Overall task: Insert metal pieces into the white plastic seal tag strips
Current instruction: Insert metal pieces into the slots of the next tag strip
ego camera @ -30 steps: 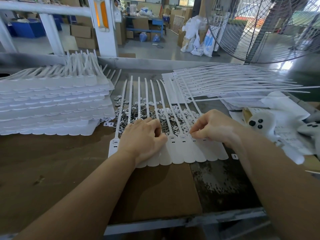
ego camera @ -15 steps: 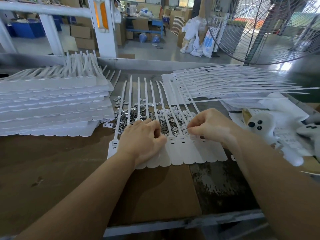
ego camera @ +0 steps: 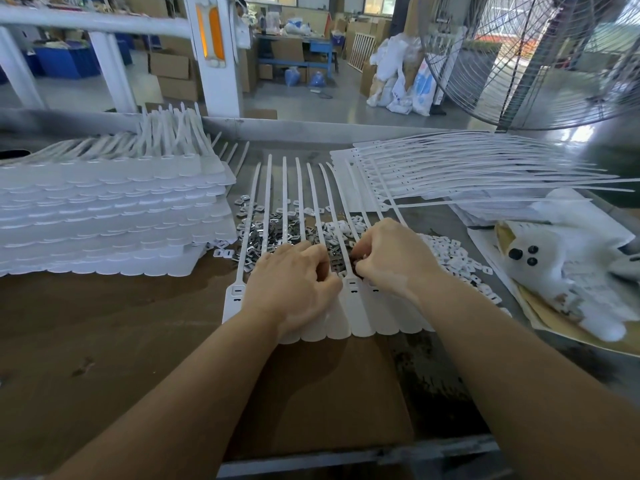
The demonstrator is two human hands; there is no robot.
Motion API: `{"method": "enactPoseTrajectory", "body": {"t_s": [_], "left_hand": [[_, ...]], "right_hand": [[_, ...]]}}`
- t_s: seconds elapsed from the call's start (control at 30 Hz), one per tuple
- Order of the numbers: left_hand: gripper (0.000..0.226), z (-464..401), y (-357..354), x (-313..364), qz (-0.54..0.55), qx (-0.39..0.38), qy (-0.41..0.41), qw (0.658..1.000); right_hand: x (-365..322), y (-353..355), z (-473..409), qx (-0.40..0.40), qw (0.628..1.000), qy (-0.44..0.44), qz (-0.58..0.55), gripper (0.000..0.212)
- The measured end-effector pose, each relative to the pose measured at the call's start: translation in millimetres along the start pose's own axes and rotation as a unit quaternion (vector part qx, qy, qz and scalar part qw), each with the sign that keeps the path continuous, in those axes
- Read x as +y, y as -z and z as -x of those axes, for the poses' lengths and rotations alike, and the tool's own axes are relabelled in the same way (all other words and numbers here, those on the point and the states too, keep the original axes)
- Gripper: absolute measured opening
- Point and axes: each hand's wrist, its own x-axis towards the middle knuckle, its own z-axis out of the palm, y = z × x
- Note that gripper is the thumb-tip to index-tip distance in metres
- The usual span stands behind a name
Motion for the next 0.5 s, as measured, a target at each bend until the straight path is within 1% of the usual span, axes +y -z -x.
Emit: {"method": "enactPoseTrajectory", "body": {"t_s": [0.17,0.33,0.4,0.5], "left_hand": [[0.019,-0.4,0.2,-0.3,-0.007,0.002,-0.001,1.0],[0.018,-0.7,0.2,-1.3,-0.005,-0.009,-0.002,1.0],[0.018,-0.6,0.2,-1.9,-0.002,-0.01,-0.004,1.0],[0.017,-0.1,0.1,-2.3,0.001,-0.009,-0.005,1.0]], "right_hand": [[4.8,-1.5,0.2,0.018,0.999,0.039,-0.013,0.015],[16.7,1.6,4.9,0.086,0.993,0.051,-0.07,0.012],[22.7,5.0,6.7,0.075,0.991,0.041,-0.099,0.01],[29.2,7.3,8.9,0.052,0.993,0.03,-0.103,0.006]]}}
